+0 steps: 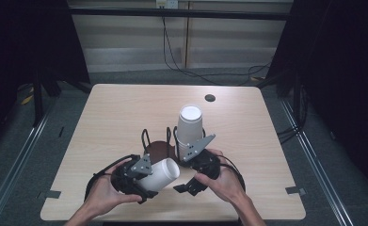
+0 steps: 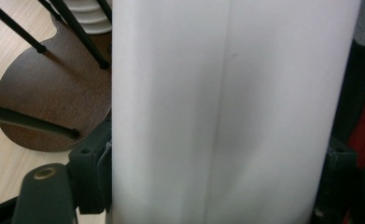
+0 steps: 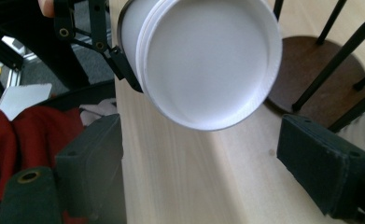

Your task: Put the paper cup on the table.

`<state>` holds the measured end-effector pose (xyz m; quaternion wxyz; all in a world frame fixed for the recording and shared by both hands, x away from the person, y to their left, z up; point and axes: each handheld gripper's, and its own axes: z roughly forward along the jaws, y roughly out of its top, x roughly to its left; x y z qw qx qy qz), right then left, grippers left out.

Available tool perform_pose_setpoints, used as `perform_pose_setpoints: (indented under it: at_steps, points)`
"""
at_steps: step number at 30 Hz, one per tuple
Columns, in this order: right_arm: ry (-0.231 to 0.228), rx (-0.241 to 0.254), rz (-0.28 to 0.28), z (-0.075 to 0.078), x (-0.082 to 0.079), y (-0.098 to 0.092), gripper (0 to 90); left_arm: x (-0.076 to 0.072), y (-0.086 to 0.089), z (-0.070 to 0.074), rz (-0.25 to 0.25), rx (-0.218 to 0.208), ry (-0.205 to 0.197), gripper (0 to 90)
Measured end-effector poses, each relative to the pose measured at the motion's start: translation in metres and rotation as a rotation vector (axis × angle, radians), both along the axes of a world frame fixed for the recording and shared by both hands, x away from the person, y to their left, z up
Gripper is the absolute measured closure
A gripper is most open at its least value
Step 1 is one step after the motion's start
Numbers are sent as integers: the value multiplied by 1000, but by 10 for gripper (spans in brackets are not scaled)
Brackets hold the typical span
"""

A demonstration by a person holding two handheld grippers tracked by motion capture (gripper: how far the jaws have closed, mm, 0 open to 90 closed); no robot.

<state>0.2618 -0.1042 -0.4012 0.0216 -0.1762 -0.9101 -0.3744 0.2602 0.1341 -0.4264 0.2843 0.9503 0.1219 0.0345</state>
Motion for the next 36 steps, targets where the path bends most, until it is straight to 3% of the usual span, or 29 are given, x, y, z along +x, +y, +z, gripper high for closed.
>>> perform_pose_setpoints:
  at_steps: [8,9,12,18,26,32,36]
  points:
    - [37,-52,39,-3,-1,9,144,-2,-5,0,-34,70,14,208]
    - [46,-53,68,-3,-1,12,144,-3,-6,-1,-46,80,14,208]
    - [42,-72,75,-2,1,16,146,-4,-9,-2,-62,99,14,208]
    - [63,-129,96,-9,-2,23,148,-9,-17,-1,-87,115,11,208]
    - [82,-160,142,-12,-5,28,158,-16,-25,-3,-128,149,9,208]
    - [94,-135,156,-12,-4,29,204,-18,-27,-5,-152,167,8,208]
    - [108,-152,154,-12,-6,32,192,-19,-29,-4,-149,154,17,207]
